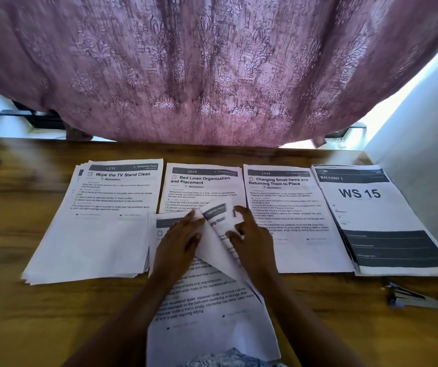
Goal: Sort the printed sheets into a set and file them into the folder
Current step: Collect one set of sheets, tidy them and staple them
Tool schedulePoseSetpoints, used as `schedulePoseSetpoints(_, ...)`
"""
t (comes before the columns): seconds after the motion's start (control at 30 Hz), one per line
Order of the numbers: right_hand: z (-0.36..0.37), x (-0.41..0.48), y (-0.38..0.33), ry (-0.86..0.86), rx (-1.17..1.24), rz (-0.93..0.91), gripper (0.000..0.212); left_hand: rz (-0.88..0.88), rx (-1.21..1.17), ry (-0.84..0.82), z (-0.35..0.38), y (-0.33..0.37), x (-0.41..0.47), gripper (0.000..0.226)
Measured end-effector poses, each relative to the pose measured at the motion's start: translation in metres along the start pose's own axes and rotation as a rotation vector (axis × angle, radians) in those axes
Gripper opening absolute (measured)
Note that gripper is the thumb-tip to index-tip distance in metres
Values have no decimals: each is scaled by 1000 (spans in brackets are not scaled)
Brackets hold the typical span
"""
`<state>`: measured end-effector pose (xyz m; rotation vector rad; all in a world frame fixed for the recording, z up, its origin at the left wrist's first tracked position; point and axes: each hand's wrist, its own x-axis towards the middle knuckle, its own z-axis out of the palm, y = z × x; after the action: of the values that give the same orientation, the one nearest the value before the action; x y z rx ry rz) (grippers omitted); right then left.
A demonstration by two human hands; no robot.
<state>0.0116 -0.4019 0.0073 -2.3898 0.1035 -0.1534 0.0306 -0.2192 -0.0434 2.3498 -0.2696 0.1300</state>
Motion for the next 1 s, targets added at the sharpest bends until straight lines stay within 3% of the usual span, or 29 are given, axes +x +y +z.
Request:
schedulePoseSetpoints(0.13, 12, -16, -6, -67, -243, -381, 38, -140, -319, 44, -3, 6, -6, 59)
schedulePoseSetpoints(0.2, 11, -19, -11, -198, -283, -463, 38, -174, -400, 24, -5, 8, -4, 71)
schedulePoseSetpoints(0.27, 5, -16, -9, -304, -216, -419, 30, -170, -313, -11, -6, 11, -1, 70)
schedulePoseSetpoints(0.37, -3, 5, -2, -218, -28, -266, 23, -145, -135, -26, -6, 13, 1, 67)
schedulePoseSetpoints(0.43, -5, 23, 7, -199, -171, -236, 32, -105, -84, -26, -4, 10, 2, 57)
schedulePoseSetpoints(0.5, -1, 34, 16, -284, -411, -226, 55, -89, -30, -54, -2, 5, 2, 48)
schedulePoseSetpoints(0.6, 3, 35, 20, -330, -441, -210, 67, -70, 17, -66, 1, -2, 3, 44)
schedulePoseSetpoints(0.83, 0, 4, 7, 10, 27, 56, 49, -32, 35, -54, 2, -4, 3, 46)
schedulePoseSetpoints(0.93, 5, -2, 2, 6, -109, -185, 43, -47, -41, -26, 0, 0, 0, 57)
schedulePoseSetpoints(1.0, 8, -8, -7, -134, -212, -310, 47, -97, -275, 12, -3, 4, -3, 63)
